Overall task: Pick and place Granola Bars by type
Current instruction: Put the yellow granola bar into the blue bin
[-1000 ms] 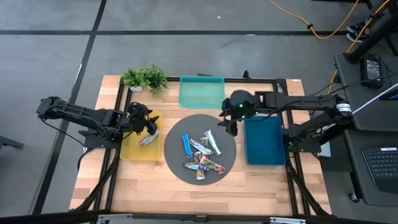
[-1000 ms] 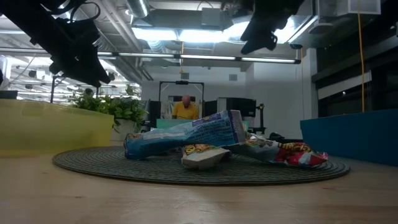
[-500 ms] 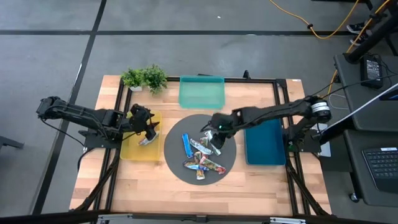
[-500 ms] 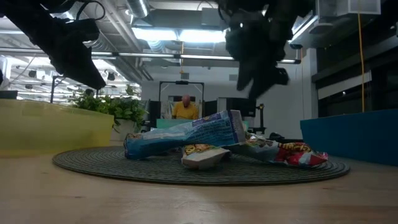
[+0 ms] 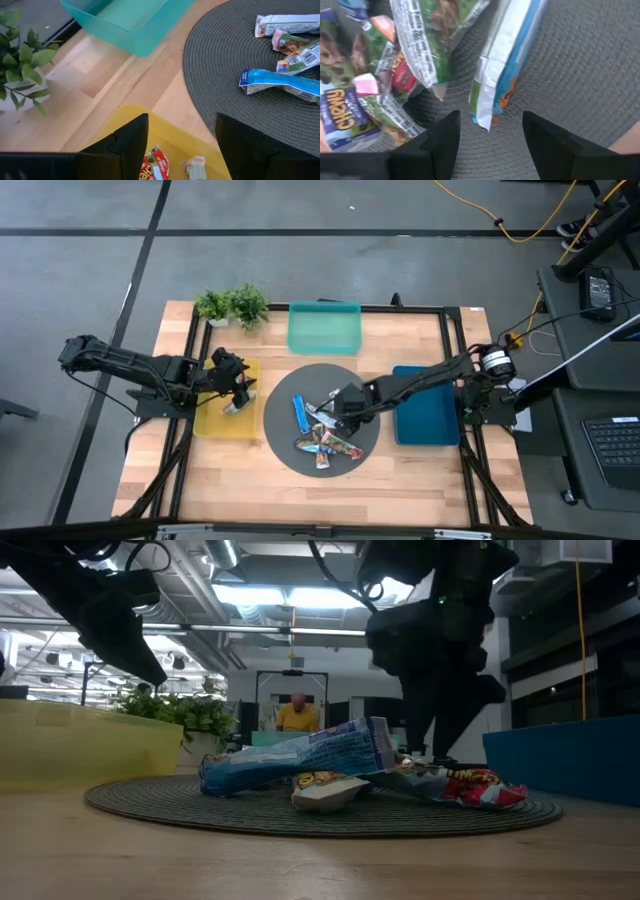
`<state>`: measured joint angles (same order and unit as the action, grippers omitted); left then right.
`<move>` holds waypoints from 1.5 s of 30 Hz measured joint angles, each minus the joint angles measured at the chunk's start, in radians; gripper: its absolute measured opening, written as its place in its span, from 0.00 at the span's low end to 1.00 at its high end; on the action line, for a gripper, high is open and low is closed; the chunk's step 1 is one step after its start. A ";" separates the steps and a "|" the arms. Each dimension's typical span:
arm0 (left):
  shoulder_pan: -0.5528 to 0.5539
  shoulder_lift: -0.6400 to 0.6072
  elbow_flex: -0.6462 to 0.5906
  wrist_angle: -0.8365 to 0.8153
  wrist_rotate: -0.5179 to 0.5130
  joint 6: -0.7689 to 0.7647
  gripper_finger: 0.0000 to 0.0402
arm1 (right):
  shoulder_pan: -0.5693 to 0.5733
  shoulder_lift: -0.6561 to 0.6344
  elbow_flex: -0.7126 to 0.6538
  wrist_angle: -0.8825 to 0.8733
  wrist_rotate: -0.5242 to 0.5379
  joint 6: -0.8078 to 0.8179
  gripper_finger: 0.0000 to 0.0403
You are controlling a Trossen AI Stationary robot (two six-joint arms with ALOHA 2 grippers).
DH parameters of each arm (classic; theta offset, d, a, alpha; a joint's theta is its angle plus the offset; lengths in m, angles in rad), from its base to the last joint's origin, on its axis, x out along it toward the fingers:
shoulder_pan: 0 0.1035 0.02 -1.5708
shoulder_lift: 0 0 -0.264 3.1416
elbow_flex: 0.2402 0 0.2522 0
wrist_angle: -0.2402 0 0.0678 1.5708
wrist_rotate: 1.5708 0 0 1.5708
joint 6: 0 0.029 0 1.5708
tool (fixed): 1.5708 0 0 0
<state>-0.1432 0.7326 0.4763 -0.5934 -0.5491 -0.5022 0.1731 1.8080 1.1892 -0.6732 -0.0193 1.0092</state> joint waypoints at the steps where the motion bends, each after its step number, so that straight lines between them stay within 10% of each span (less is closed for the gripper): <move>1: 0.000 0.000 0.000 0.000 0.004 -0.005 0.54 | 0.004 0.003 0.000 -0.001 0.002 0.004 0.54; 45: 0.000 0.000 0.000 0.045 0.019 -0.008 0.54 | 0.026 0.122 0.005 0.069 -0.028 0.007 0.54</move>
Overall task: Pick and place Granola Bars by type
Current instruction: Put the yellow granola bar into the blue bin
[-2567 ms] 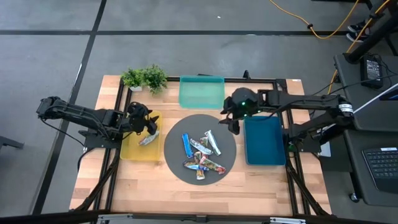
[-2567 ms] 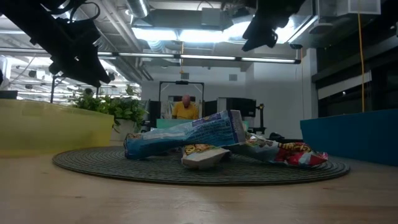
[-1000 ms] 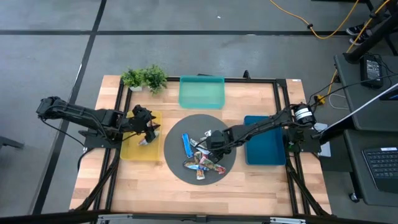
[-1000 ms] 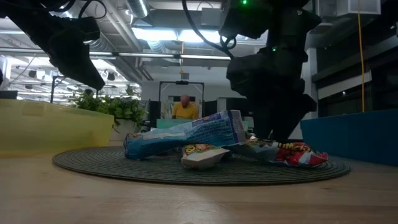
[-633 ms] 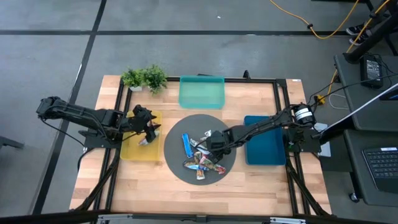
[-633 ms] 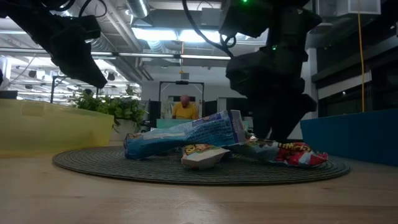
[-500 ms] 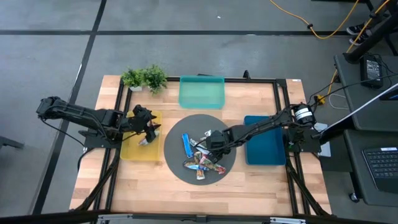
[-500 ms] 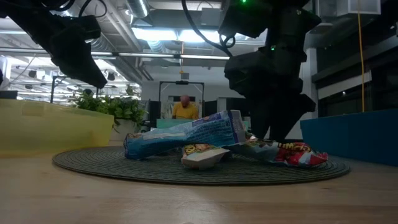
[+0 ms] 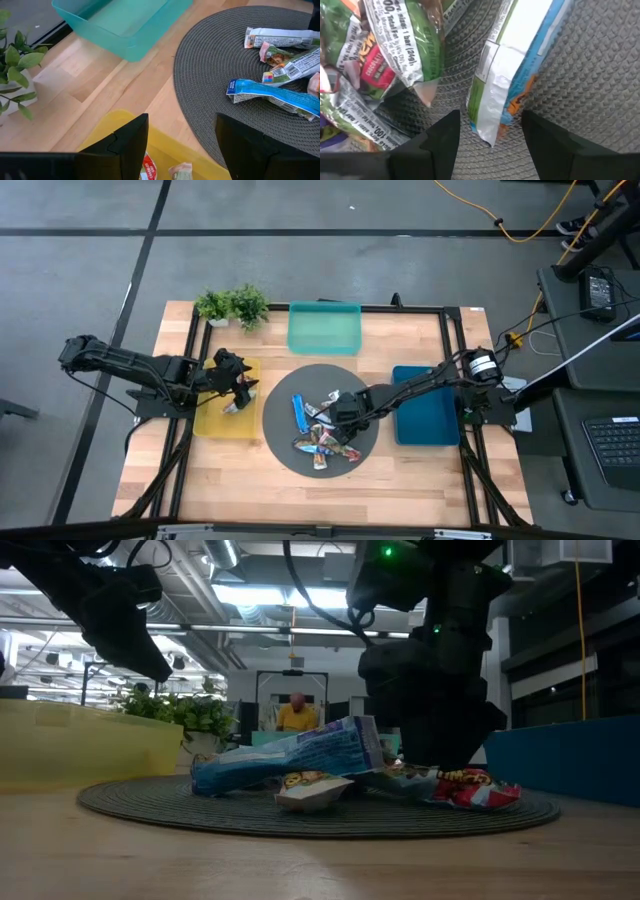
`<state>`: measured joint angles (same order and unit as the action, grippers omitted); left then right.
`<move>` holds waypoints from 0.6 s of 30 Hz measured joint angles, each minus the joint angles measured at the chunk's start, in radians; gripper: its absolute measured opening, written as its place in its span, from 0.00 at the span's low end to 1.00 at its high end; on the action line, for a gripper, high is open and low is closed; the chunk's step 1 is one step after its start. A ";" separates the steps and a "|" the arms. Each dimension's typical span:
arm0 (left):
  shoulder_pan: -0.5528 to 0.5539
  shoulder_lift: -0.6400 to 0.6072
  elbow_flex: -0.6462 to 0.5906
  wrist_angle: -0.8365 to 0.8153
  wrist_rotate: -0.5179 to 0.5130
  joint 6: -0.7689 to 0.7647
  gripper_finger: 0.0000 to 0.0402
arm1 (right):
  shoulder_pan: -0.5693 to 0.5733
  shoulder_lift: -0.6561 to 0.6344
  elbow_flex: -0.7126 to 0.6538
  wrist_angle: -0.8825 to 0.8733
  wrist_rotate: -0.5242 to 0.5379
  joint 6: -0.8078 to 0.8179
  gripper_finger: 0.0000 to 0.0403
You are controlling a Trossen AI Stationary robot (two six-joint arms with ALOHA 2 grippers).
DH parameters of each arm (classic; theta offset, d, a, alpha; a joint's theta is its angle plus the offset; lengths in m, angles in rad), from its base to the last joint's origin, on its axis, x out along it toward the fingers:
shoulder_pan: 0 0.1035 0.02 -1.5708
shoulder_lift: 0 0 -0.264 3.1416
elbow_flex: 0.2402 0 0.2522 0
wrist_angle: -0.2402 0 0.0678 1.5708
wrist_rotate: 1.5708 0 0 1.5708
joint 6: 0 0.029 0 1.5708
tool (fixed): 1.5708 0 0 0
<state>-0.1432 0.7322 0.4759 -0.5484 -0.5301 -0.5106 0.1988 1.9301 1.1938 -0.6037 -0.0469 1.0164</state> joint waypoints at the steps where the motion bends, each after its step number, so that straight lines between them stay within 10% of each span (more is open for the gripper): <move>1: 0.000 0.000 0.000 0.000 0.000 0.000 0.54 | 0.000 0.000 0.000 0.001 0.001 0.000 0.54; 18: 0.000 0.000 0.000 0.008 0.000 -0.002 0.54 | -0.001 0.003 -0.003 0.011 0.010 -0.027 0.16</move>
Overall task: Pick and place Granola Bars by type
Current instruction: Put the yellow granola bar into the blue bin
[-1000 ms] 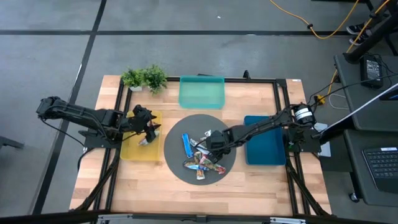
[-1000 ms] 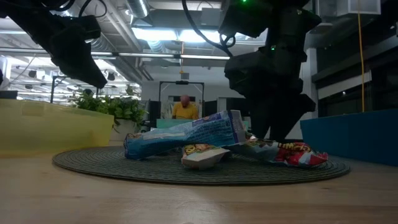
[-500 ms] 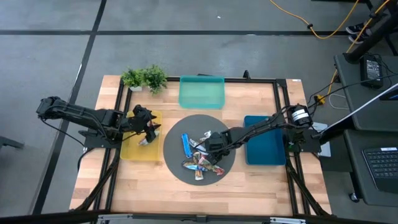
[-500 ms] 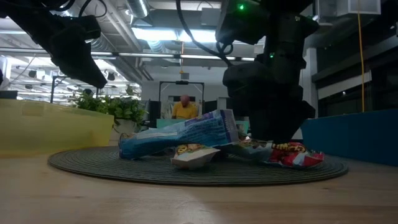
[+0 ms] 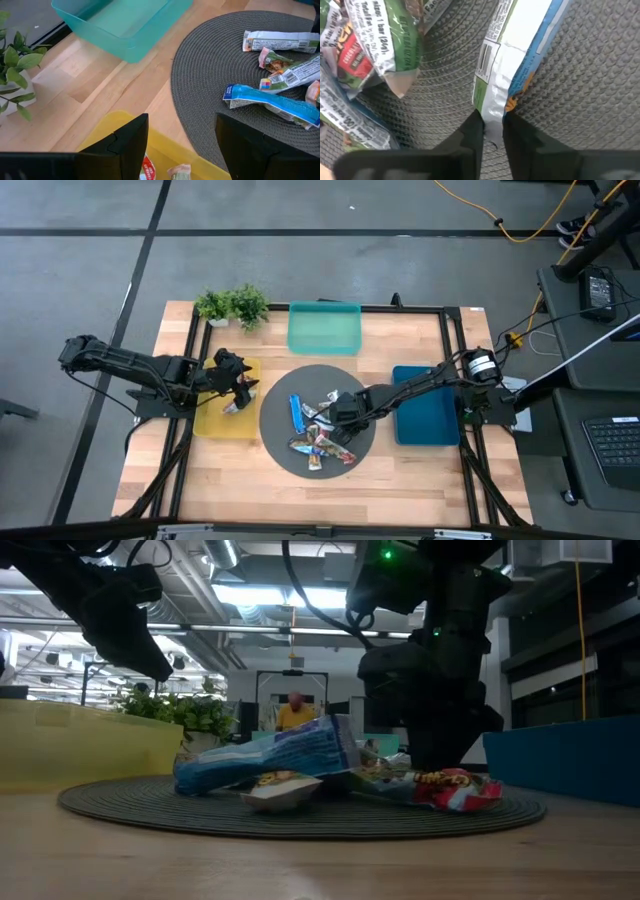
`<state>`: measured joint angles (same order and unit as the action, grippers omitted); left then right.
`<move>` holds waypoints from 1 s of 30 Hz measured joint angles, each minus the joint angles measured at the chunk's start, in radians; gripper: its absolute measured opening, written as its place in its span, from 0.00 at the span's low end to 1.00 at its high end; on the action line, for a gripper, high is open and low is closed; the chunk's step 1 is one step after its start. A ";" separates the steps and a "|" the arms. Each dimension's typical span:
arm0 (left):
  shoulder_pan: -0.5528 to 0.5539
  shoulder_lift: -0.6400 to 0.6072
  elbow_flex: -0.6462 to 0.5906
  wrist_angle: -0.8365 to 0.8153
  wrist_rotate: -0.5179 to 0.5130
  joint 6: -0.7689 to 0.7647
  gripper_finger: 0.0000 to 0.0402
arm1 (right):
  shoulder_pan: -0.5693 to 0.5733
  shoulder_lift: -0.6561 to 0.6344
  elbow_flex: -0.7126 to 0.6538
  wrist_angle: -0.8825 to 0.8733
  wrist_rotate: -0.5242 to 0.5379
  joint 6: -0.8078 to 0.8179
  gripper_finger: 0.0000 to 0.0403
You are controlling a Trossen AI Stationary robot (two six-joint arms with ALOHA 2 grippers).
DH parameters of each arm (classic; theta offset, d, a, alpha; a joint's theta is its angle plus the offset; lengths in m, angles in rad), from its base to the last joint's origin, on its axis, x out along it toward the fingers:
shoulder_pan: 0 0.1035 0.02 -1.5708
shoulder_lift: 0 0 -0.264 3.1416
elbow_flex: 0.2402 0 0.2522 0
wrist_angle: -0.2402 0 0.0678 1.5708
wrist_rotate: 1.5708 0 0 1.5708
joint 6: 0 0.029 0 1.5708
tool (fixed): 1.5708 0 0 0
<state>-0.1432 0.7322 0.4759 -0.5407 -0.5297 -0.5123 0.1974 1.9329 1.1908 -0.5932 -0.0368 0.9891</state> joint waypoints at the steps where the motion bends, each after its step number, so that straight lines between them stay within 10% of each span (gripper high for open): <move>1: 0.000 0.000 0.000 0.000 0.000 -0.001 0.54 | 0.000 0.000 0.000 0.001 0.000 -0.001 0.14; 30: 0.000 0.000 0.000 0.000 0.001 -0.018 0.54 | -0.002 0.006 0.178 -0.158 0.062 -0.165 0.01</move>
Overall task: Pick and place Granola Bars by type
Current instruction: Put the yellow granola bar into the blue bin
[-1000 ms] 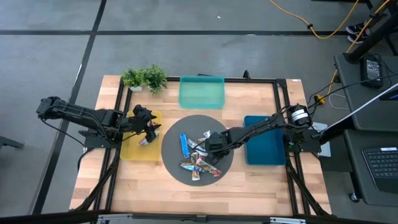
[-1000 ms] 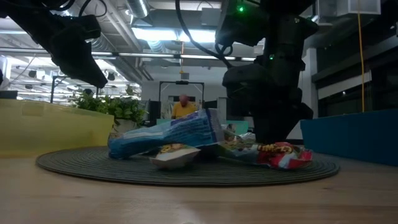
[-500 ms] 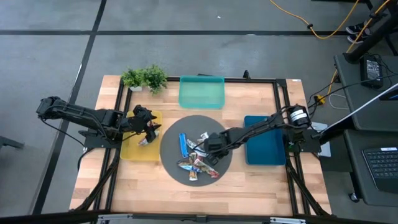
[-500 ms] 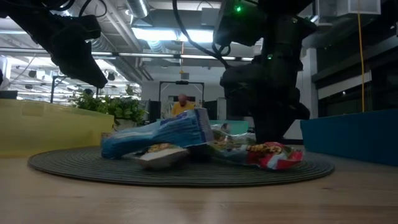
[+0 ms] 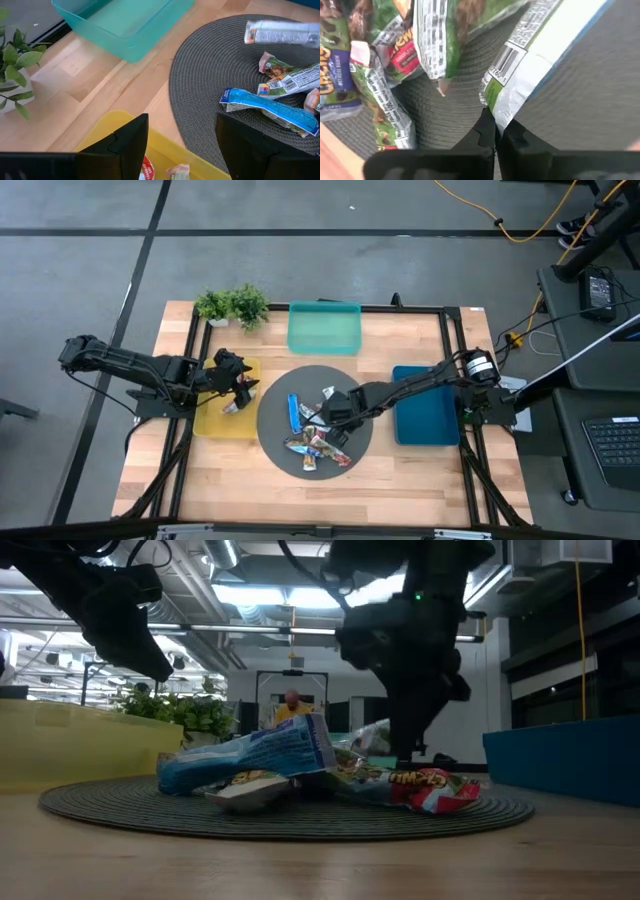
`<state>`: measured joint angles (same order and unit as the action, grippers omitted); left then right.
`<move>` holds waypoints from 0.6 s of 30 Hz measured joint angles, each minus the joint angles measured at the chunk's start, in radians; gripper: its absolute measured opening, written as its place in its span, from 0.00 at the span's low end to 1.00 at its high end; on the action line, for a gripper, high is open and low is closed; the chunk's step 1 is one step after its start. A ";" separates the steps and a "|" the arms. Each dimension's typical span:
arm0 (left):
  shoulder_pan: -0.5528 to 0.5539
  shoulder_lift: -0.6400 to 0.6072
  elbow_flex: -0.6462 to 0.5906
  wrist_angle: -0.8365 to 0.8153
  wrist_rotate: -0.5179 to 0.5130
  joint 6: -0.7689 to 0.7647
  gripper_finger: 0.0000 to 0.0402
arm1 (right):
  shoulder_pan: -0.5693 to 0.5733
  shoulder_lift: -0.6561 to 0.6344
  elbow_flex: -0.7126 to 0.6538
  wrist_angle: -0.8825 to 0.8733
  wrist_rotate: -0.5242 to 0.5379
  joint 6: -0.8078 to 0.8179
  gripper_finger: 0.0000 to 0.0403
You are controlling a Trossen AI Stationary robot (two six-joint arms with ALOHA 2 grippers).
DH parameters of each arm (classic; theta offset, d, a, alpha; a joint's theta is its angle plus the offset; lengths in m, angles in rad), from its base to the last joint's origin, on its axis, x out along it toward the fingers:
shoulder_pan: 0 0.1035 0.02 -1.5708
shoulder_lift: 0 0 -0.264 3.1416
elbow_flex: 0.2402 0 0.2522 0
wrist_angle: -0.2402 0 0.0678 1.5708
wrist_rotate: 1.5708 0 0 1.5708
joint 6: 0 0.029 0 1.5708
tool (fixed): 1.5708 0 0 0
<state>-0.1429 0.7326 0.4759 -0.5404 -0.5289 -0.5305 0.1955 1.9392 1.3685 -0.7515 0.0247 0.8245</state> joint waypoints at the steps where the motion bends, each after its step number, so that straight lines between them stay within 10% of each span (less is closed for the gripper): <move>1: 0.000 0.000 0.000 0.000 0.000 -0.004 0.54 | 0.000 0.000 0.014 -0.022 0.014 -0.012 0.01; 18: 0.000 0.000 0.000 0.000 -0.032 -0.006 0.54 | -0.004 -0.003 0.213 -0.411 0.281 -0.152 0.01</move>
<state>-0.1429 0.7326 0.4757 -0.5407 -0.5605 -0.5369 0.1918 1.9358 1.5817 -1.1628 0.3053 0.6724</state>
